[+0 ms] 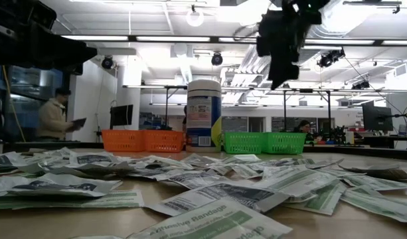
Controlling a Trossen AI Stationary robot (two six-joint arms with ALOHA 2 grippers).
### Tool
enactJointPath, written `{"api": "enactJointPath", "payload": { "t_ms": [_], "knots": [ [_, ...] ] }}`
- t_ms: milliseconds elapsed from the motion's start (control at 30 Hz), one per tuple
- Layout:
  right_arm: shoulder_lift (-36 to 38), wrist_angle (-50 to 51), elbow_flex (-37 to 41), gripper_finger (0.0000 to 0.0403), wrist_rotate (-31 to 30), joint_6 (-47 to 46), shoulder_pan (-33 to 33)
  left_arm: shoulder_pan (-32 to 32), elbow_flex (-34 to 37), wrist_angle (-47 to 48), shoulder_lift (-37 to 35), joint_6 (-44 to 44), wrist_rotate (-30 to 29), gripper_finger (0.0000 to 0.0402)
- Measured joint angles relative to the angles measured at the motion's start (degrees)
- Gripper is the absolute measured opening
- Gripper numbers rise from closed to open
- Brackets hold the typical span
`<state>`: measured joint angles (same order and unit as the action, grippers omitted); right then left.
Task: Pick & Place First Aid Supplies
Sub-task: Put the green bandage pack into the right green bin
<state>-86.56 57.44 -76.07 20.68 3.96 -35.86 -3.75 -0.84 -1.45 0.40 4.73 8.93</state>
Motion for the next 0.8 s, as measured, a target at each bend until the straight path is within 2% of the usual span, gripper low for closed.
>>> {"api": "enactJointPath", "payload": {
  "t_ms": [167,367,800],
  "knots": [
    [-0.83,-4.09,0.0,0.0212,-3.89,-5.52,9.54,0.0,0.02,0.0,0.0,-0.02,0.0,0.014],
    [-3.61,-8.8,0.0,0.0212,-5.04,-9.82,17.61,0.0,0.02,0.0,0.0,0.86,0.0,0.014],
    [-14.21,-12.58,0.02,0.0208,-4.9,-8.33,27.1,0.0,0.02,0.01,0.0,1.03,0.02,0.014]
  ]
}}
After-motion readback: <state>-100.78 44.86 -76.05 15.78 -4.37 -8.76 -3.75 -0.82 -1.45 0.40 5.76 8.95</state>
